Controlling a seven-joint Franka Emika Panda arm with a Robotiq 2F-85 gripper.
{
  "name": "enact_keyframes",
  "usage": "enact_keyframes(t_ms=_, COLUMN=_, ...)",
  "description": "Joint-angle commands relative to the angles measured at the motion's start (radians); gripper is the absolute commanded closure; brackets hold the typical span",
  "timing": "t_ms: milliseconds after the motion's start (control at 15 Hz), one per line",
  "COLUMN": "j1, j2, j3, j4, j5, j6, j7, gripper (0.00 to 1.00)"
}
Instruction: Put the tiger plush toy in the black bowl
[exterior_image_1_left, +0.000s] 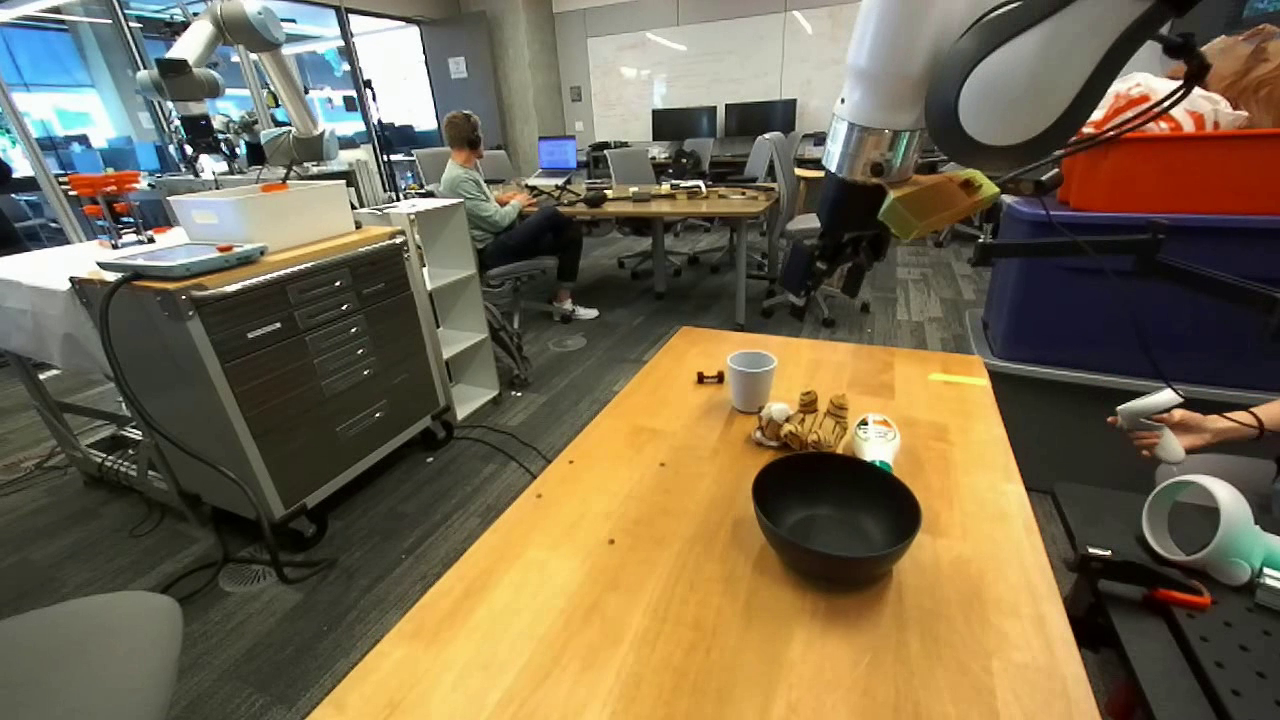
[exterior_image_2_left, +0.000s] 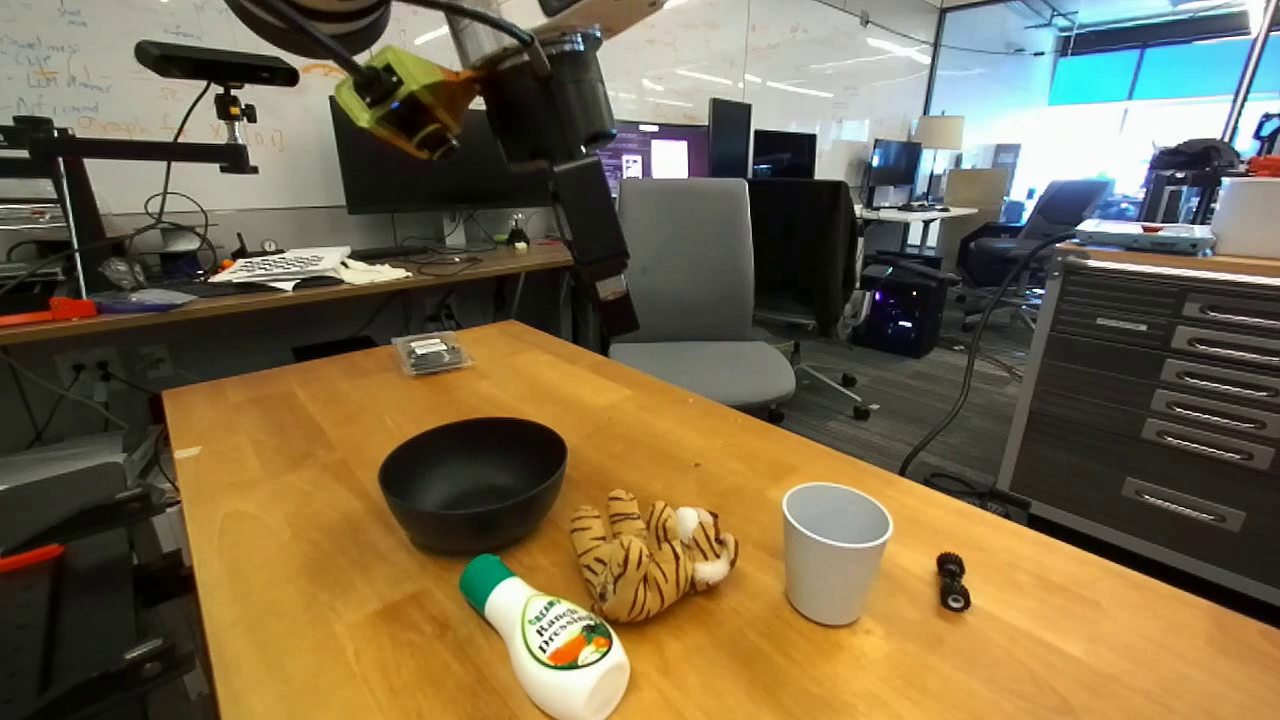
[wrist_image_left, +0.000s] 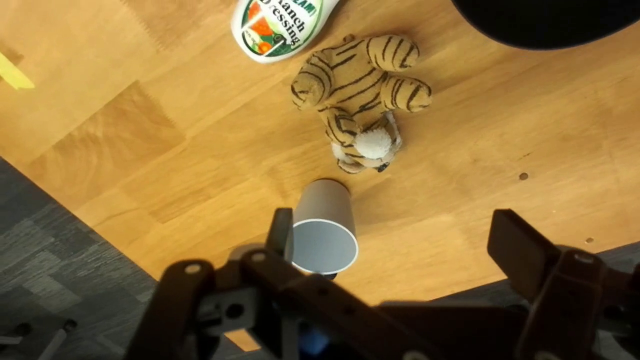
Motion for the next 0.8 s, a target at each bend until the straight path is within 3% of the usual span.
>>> enact_keyframes(t_ms=0, j1=0.024, j2=0.064, j3=-0.061, j4=0.004, j5=-0.007, j6=0.041, j7=-0.017, gripper=0.00)
enact_keyframes(t_ms=733, j1=0.080, j2=0.244, j3=-0.194, j4=0.019, j5=-0.019, j6=0.135, j7=-0.027, gripper=0.00)
